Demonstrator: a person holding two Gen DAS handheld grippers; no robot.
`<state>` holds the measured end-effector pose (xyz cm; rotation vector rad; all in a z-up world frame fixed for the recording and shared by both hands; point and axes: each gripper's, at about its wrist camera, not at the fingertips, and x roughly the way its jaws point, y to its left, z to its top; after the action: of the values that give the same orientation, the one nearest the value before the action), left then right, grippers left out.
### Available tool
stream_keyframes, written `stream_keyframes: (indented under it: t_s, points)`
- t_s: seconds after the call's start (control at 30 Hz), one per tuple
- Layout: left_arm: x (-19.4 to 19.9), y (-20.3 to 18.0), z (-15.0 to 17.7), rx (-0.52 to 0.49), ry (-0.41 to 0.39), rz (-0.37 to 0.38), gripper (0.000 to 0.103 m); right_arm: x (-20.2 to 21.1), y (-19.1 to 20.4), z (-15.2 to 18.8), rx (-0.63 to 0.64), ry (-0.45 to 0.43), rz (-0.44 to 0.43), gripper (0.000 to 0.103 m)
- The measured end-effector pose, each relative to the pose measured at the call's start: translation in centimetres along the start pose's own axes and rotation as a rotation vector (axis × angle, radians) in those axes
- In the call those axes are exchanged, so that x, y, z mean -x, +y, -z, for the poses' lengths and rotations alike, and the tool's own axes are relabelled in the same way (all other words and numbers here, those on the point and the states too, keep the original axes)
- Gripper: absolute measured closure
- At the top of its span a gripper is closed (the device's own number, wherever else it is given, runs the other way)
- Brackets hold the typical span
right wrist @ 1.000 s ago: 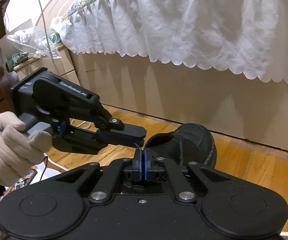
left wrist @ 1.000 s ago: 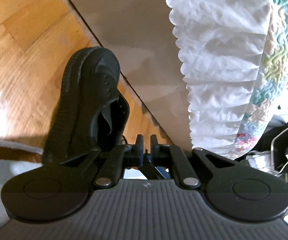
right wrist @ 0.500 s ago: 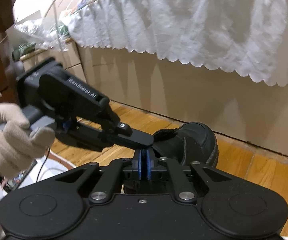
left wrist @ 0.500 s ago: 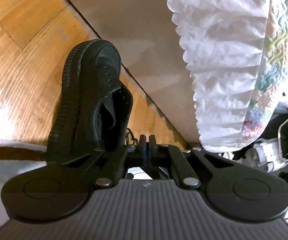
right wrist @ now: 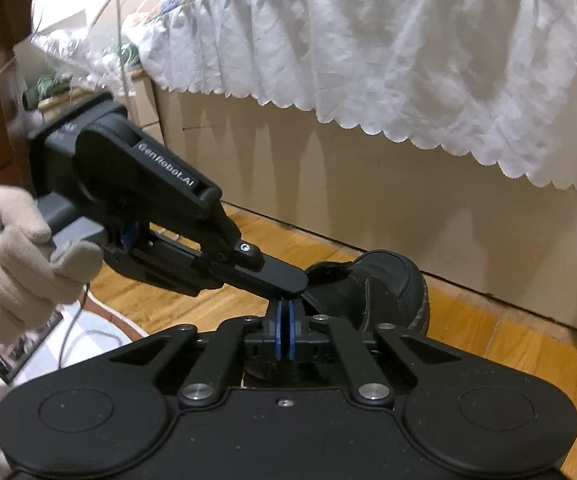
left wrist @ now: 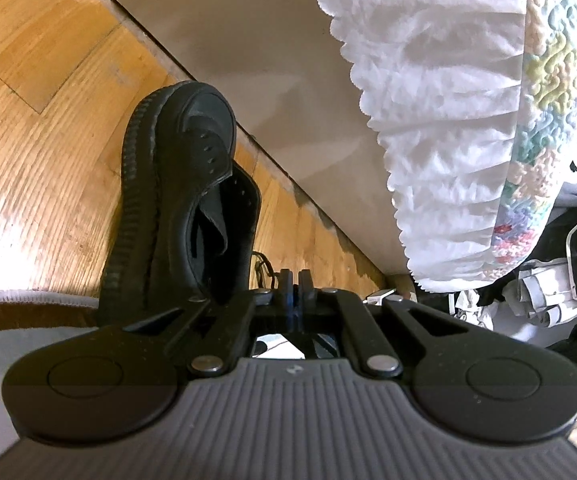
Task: Lace up shoes with both hands
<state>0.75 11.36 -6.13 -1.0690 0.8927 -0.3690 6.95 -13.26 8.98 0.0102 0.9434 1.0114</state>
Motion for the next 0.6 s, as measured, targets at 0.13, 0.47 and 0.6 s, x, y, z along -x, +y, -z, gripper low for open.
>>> stream_keyframes:
  t_s: [0.13, 0.47, 0.6]
  points:
    - [0.8, 0.2, -0.6, 0.014, -0.036, -0.026, 0.092, -0.4, -1.0, -0.5, -0.044, -0.004, 0.030, 0.100]
    - [1.3, -1.4, 0.1, -0.257, -0.025, -0.200, 0.077, -3.3, -8.6, 0.5, -0.285, -0.099, 0.042, 0.098]
    - [0.7, -3.5, -0.2, -0.409, -0.026, -0.227, 0.067, -6.1, -9.8, -0.9, -0.258, -0.092, 0.018, 0.098]
